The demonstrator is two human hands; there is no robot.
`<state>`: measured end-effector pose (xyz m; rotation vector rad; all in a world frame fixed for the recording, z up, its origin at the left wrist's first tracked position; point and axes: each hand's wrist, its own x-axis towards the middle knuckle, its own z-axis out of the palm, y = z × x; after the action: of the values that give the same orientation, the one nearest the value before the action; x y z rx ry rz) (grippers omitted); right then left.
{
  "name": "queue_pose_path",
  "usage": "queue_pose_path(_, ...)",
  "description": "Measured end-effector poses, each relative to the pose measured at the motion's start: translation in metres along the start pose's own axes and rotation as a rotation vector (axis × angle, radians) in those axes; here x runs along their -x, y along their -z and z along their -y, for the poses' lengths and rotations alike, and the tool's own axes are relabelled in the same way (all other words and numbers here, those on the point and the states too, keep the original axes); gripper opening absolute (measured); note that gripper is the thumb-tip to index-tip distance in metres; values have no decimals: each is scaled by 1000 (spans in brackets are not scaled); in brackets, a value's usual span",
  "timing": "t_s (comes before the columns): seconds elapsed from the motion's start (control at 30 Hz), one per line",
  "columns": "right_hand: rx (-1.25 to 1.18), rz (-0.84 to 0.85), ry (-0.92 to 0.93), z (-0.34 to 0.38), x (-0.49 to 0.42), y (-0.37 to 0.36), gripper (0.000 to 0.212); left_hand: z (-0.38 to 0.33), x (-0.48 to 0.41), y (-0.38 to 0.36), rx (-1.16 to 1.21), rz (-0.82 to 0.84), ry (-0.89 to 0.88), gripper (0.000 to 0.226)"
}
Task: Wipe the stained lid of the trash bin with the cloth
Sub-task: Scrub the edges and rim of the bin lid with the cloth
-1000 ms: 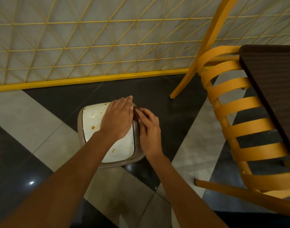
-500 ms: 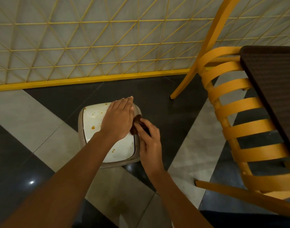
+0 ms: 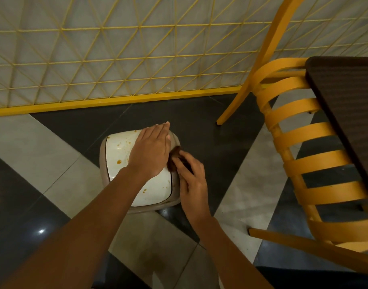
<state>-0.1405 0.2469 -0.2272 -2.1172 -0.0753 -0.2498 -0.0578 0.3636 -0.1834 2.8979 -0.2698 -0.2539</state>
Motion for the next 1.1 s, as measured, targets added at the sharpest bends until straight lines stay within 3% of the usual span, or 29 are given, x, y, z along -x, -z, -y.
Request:
queue_pose_path(0.17, -51, 5, -36, -4, 14, 1, 35, 0, -1, -2, -9, 3, -2, 48)
queue_pose_path(0.3, -236, 85, -259, 1, -23, 5, 38, 0, -1, -1, -23, -1, 0, 48)
queue_pose_path(0.53, -407, 52, -336, 9, 5, 9, 36, 1, 0, -1, -10, -11, -12, 48)
queue_pose_path(0.87, -488, 243, -582, 1, -103, -3, 30, 0, 0, 1, -24, -21, -2, 47)
queue_pose_path(1.1, -508, 91, -516, 2, -10, 13, 31, 0, 0, 0, -18, -3, -7, 48)
